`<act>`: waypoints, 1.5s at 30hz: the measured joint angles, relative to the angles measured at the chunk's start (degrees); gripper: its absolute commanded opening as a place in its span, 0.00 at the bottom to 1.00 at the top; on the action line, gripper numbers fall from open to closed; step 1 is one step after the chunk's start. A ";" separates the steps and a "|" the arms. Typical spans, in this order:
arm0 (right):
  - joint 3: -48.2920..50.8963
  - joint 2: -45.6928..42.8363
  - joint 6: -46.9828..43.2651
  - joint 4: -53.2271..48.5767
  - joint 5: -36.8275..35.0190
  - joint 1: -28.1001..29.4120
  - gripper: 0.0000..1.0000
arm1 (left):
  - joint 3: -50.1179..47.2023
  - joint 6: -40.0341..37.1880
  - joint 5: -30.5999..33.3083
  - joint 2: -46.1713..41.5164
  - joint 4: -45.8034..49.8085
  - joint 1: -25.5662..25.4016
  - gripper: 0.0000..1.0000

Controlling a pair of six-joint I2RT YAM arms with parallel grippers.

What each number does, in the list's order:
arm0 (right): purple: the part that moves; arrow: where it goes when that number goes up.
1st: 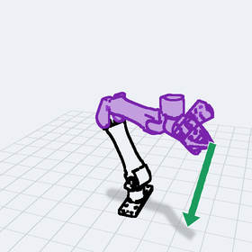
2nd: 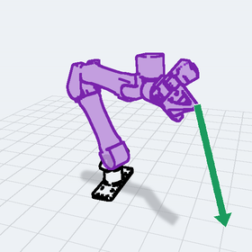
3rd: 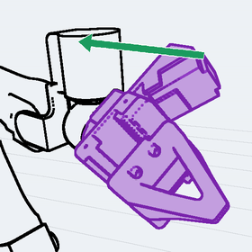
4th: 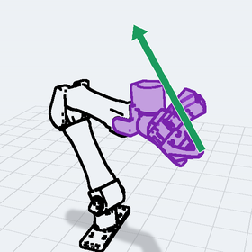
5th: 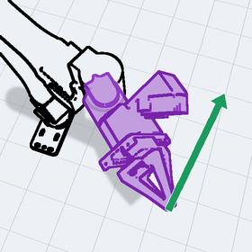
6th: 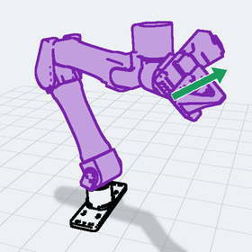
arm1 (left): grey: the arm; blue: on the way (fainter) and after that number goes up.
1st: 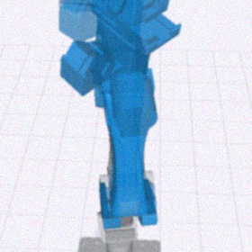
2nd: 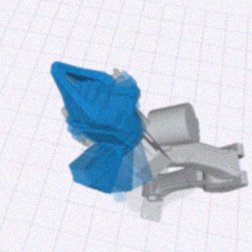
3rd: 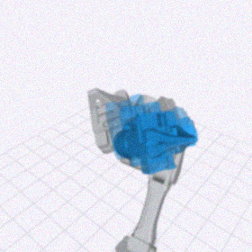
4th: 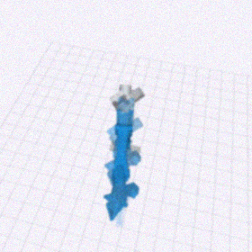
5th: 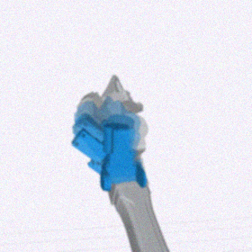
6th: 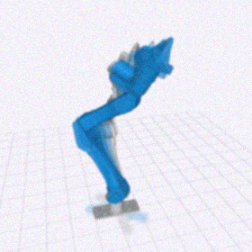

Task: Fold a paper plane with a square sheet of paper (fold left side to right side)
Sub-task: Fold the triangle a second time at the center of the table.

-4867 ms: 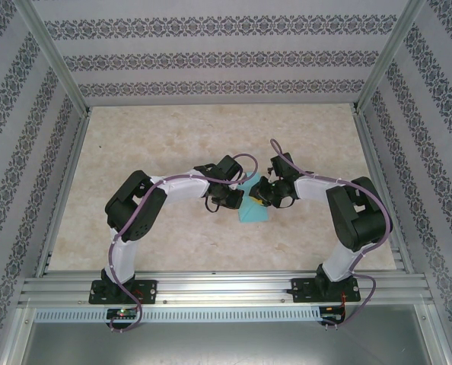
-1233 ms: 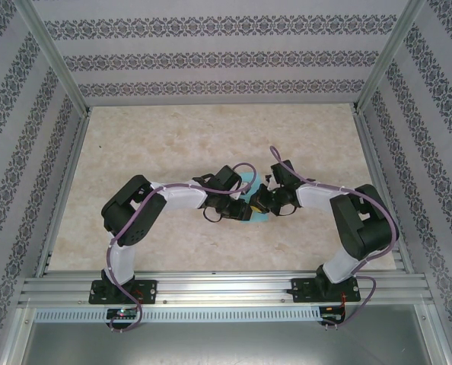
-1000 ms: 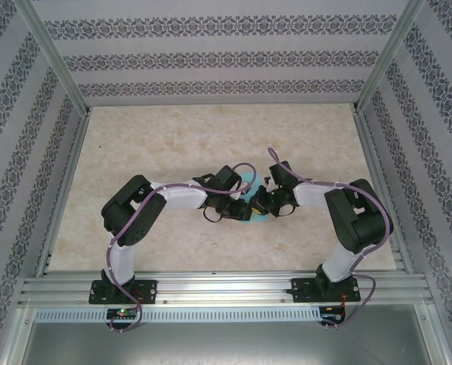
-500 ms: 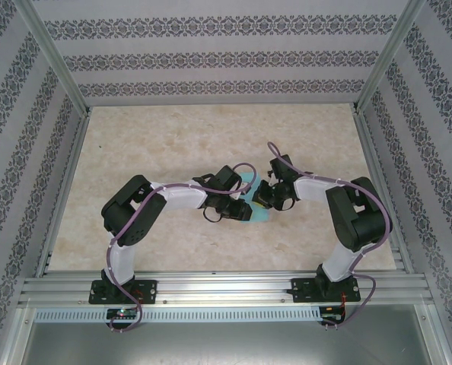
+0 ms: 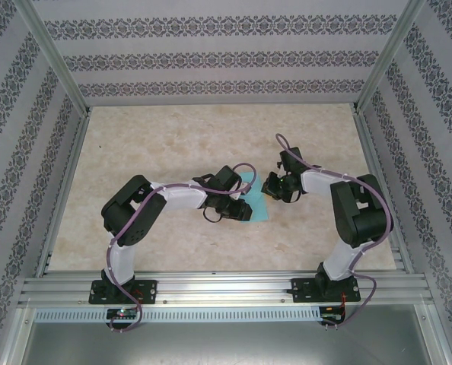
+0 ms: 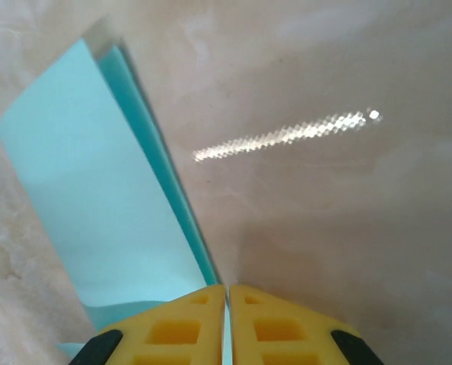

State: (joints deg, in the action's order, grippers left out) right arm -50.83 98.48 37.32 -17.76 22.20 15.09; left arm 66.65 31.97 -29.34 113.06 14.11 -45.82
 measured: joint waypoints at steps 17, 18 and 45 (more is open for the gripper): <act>4.48 -2.71 3.63 4.11 6.43 3.91 0.13 | -0.02 0.00 0.00 0.00 -0.15 -0.02 0.32; 3.98 -1.42 3.48 4.04 6.40 3.91 0.13 | -0.02 0.00 0.00 0.00 -0.15 -0.02 0.32; 0.66 2.08 -0.24 0.57 3.61 3.91 0.10 | 4.48 -0.39 -0.61 -0.52 0.76 -0.07 0.32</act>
State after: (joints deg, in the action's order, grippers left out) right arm -50.17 100.55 37.08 -17.19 25.80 19.00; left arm 71.13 31.57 -29.95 112.53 14.87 -45.89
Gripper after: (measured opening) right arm 0.103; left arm 0.325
